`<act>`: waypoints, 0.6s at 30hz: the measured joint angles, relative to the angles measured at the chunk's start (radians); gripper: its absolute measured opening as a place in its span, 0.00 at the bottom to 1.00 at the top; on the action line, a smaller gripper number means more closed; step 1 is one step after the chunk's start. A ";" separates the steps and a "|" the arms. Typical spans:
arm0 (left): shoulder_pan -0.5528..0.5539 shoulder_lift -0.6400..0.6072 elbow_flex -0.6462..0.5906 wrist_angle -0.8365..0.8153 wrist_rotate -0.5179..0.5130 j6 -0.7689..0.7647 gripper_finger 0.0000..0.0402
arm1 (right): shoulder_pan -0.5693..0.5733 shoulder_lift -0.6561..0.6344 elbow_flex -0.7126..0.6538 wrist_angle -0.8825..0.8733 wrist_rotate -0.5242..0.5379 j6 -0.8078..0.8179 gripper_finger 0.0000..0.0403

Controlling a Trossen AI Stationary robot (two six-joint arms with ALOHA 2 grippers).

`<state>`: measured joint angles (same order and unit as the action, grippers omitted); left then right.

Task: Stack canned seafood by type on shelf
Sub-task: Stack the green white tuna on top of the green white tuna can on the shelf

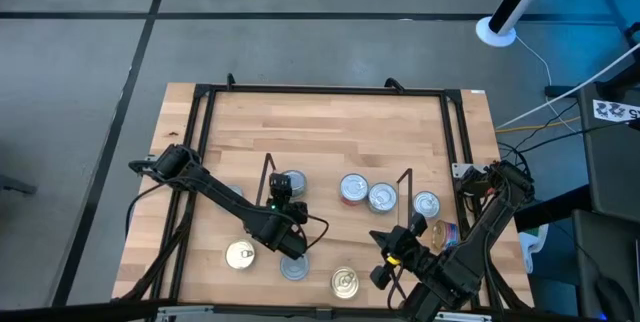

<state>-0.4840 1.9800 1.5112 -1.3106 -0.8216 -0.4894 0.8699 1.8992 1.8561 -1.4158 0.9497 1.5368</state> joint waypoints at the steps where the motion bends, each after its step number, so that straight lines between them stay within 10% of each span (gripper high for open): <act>1: 0.003 0.000 0.000 0.002 0.006 -0.001 0.45 | 0.000 0.000 0.000 0.000 0.000 0.000 0.01; 18: 0.057 0.000 0.001 0.042 0.161 0.071 0.59 | 0.000 0.000 0.000 0.000 -0.026 -0.025 0.01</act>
<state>-0.4274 1.9802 1.5121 -1.2681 -0.6608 -0.4182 0.8700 1.8992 1.8561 -1.4158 0.9235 1.5120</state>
